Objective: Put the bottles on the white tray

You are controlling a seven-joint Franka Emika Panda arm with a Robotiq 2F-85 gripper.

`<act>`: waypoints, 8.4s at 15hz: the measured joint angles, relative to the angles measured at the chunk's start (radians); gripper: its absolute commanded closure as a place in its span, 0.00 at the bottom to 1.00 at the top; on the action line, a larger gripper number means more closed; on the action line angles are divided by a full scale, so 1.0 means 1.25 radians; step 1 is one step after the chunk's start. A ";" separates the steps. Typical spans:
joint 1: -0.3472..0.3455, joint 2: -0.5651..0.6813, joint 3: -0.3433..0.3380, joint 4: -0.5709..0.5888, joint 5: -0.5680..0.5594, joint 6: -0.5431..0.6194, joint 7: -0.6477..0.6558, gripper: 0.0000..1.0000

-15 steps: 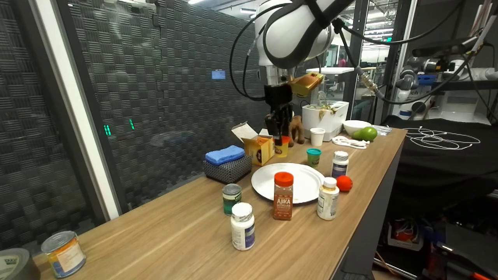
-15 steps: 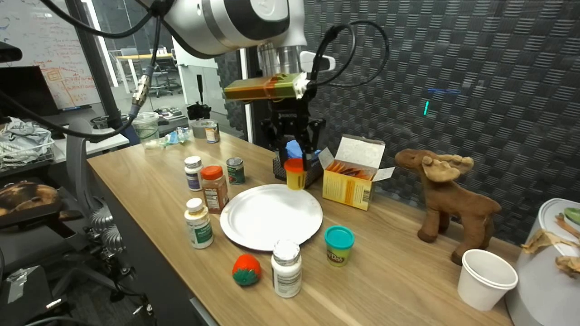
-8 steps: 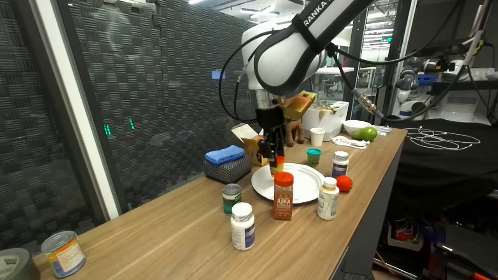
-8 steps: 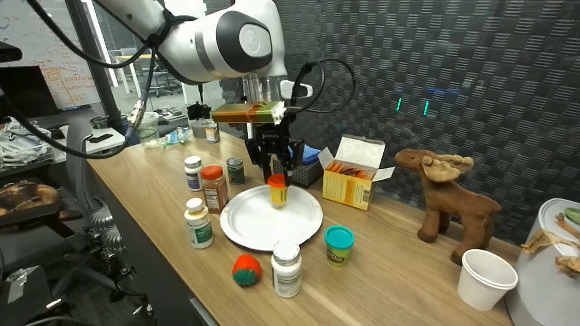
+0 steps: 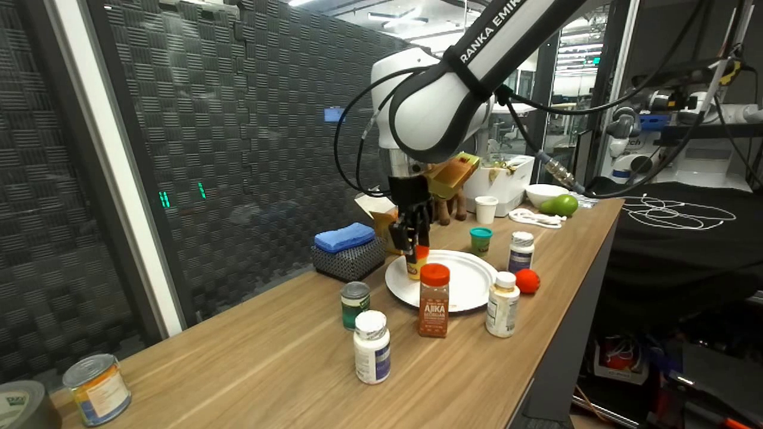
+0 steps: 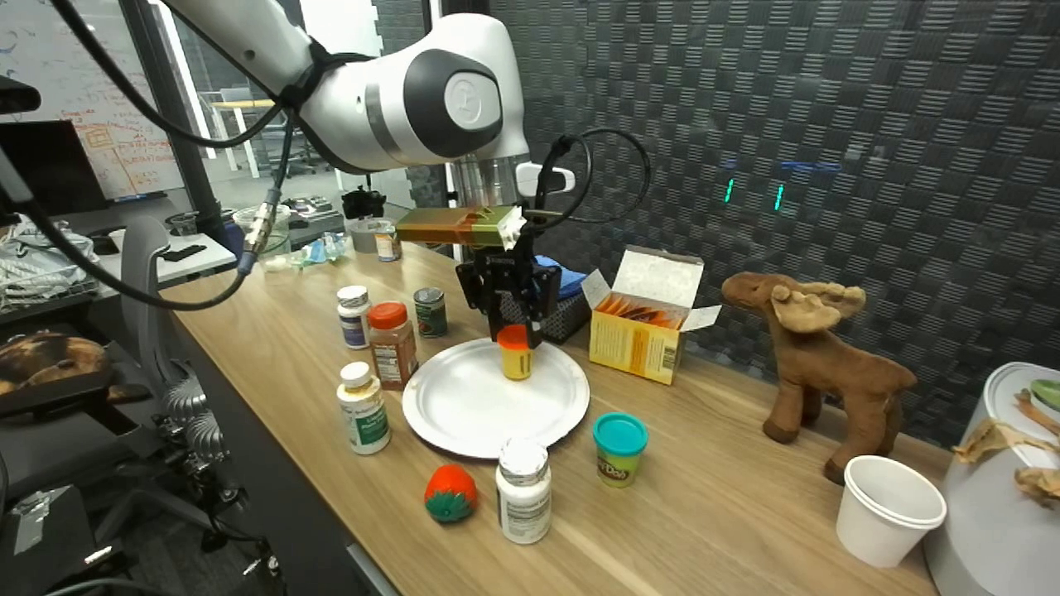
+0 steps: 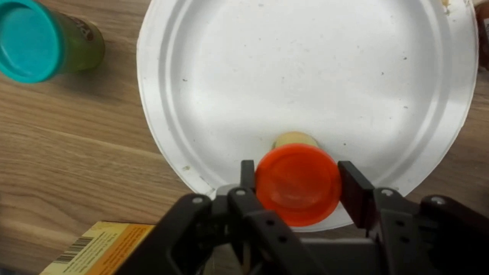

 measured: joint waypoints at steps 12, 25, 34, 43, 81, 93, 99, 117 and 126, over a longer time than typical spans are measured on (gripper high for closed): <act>-0.092 -0.095 -0.049 -0.016 0.073 0.029 -0.006 0.00; -0.156 -0.018 -0.101 -0.057 0.035 0.103 -0.032 0.00; -0.169 -0.004 -0.099 -0.054 0.053 0.099 -0.059 0.67; -0.161 -0.033 -0.102 -0.046 0.028 0.034 -0.071 0.73; -0.123 -0.099 0.019 -0.186 0.103 0.242 -0.310 0.01; -0.142 -0.162 0.011 -0.185 0.158 0.155 -0.302 0.00; -0.146 -0.277 -0.072 -0.217 0.139 -0.005 -0.110 0.00; -0.138 -0.199 -0.112 -0.255 0.087 -0.073 0.370 0.73; -0.135 -0.297 -0.115 -0.255 0.071 -0.092 0.417 0.81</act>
